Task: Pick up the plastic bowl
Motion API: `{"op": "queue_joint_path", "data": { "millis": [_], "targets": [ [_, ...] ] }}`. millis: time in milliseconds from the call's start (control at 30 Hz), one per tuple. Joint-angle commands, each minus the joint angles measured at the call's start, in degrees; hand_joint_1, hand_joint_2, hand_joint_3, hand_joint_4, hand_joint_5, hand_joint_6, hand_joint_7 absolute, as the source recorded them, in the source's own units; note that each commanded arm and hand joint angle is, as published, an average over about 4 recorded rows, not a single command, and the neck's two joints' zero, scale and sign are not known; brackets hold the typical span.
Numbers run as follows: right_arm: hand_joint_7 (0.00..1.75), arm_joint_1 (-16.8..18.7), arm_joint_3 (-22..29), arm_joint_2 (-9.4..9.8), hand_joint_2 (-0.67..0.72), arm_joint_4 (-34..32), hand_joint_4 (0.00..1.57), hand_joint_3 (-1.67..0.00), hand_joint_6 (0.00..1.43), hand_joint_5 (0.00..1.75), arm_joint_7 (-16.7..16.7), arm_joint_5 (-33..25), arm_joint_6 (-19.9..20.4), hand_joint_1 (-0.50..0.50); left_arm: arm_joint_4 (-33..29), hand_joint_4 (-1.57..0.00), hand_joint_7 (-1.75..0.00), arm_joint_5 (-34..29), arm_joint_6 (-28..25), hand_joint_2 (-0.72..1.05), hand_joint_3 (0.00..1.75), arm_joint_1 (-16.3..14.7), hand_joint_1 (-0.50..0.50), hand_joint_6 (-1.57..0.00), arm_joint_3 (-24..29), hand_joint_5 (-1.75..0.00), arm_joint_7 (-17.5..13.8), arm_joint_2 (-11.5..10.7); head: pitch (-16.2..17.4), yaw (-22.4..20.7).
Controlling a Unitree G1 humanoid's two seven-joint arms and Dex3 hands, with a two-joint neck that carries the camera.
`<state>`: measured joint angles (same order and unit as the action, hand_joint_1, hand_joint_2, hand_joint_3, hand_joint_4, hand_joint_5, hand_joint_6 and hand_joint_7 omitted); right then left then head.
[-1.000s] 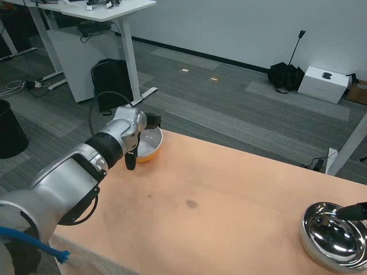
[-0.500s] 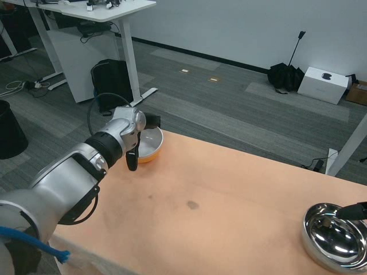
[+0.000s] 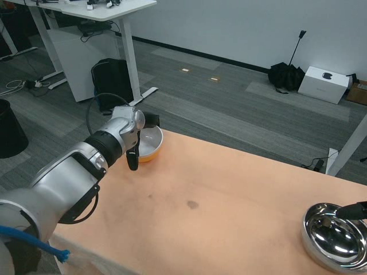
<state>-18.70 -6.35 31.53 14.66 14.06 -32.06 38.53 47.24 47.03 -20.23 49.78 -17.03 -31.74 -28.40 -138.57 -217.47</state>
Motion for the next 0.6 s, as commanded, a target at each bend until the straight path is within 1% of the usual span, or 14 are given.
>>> {"op": "queue_joint_path", "data": {
  "millis": [33, 67, 200, 300, 600],
  "targets": [
    [0.0, 0.8, 0.4, 0.19, 0.72, 0.3, 0.0, 0.0, 0.0, 0.0, 0.2, -0.7, 0.9, -0.47, 0.9, -1.37, -1.45, 0.9, 0.4, 0.85, 1.75, -2.4, -0.48, -0.42, -3.6, -1.75, -2.1, 0.3, -0.1, 0.0],
    [0.0, 0.8, 0.4, 0.19, 0.72, 0.3, 0.0, 0.0, 0.0, 0.0, 0.2, -0.7, 0.9, -0.46, 0.7, -1.37, -1.47, 1.2, 0.4, 0.87, 1.75, -2.3, -0.48, -0.41, -4.0, -1.75, -2.3, 0.2, -0.1, 0.0],
    [0.0, 0.8, 0.4, 0.19, 0.72, 0.4, 0.0, 0.0, 0.0, 0.0, 0.2, -0.7, 0.9, -0.46, -1.4, -1.35, -1.47, 2.0, 0.2, 0.87, 1.75, -2.0, -0.48, -0.36, -4.6, -1.75, -3.3, -0.3, -0.1, 0.1],
    [0.0, 0.8, 0.4, 0.19, 0.72, 0.5, 0.0, 0.0, 0.0, 0.0, 0.2, -0.7, 0.9, -0.46, -3.0, -1.35, -1.52, 2.2, 0.0, 0.87, 1.75, -1.5, -0.48, -0.31, -4.9, -1.75, -4.1, -0.9, -0.2, 0.1],
    [0.0, 0.8, 0.6, 0.06, 0.72, 0.7, 0.0, 0.0, 0.0, 0.0, 0.2, -0.8, 0.9, -0.46, -7.7, -1.35, -1.54, 2.2, -1.1, 0.87, 1.75, -0.6, -0.48, -0.31, -5.0, -1.75, -5.5, -2.1, -0.6, 0.6]
  ]
}}
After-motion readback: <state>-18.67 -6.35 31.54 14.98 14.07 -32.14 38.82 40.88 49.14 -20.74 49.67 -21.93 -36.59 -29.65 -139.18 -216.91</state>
